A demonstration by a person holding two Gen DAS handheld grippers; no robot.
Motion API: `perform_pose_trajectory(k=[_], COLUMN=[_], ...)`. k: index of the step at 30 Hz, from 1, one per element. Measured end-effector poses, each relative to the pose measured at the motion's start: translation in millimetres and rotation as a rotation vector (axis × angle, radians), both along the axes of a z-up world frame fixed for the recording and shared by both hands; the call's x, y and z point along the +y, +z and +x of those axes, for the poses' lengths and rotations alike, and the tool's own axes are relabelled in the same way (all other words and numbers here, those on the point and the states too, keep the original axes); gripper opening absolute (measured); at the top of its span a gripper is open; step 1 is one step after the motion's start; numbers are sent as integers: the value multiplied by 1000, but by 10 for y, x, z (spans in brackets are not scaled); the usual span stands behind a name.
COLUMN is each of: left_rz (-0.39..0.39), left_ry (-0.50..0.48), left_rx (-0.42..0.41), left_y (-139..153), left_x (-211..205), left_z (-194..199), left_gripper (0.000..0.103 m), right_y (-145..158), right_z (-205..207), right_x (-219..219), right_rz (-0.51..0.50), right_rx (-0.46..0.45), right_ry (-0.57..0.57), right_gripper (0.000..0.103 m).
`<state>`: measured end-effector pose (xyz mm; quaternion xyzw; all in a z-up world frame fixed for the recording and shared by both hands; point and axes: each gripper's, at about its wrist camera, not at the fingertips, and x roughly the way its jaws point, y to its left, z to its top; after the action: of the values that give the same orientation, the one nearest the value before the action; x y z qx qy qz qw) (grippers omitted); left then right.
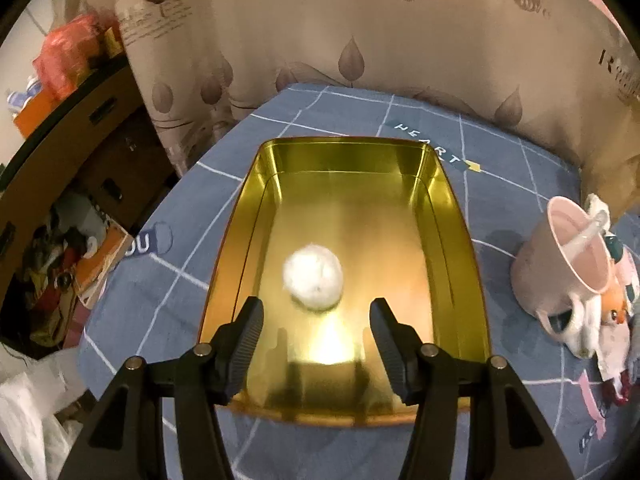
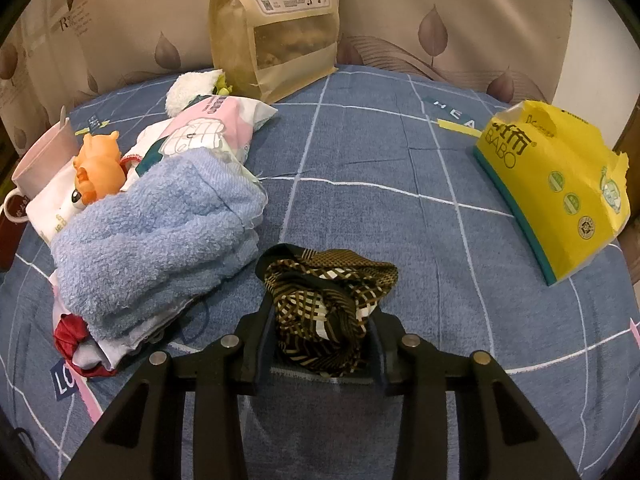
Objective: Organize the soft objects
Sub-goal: 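Carry the white cotton ball into the gold tin tray and release with left tool, then carry the dark patterned cloth into the gold tin tray and release with right tool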
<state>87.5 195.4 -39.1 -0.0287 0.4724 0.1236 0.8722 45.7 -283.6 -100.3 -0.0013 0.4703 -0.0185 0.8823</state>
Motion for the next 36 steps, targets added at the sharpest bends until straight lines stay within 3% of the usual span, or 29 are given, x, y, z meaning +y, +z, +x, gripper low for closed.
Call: perform_pose_trajectory(k=[7, 14, 19, 24, 28, 36], left_rz=[-2, -12, -16, -31, -35, -79], left_ry=[3, 30, 95, 167, 256, 409], left_rx=[-35, -44, -56, -64, -88, -94], left_y=[55, 62, 78, 107, 195, 300], left_x=[-76, -3, 154, 360, 622, 1169], left_z=[-231, -237, -266, -308, -388, -550], left_gripper=[57, 57, 57, 57, 57, 57], right_y=[175, 765, 1125, 1224, 1193, 929], right_z=[-71, -48, 48, 149, 216, 267], right_x=[9, 184, 880, 1716, 2476, 3599], right_rz=[-30, -51, -31, 12, 35, 30], right_rx=[-35, -124, -183, -186, -179, -114], right_ry=[-19, 0, 176, 377, 534, 717], right_gripper=[30, 30, 30, 30, 30, 30])
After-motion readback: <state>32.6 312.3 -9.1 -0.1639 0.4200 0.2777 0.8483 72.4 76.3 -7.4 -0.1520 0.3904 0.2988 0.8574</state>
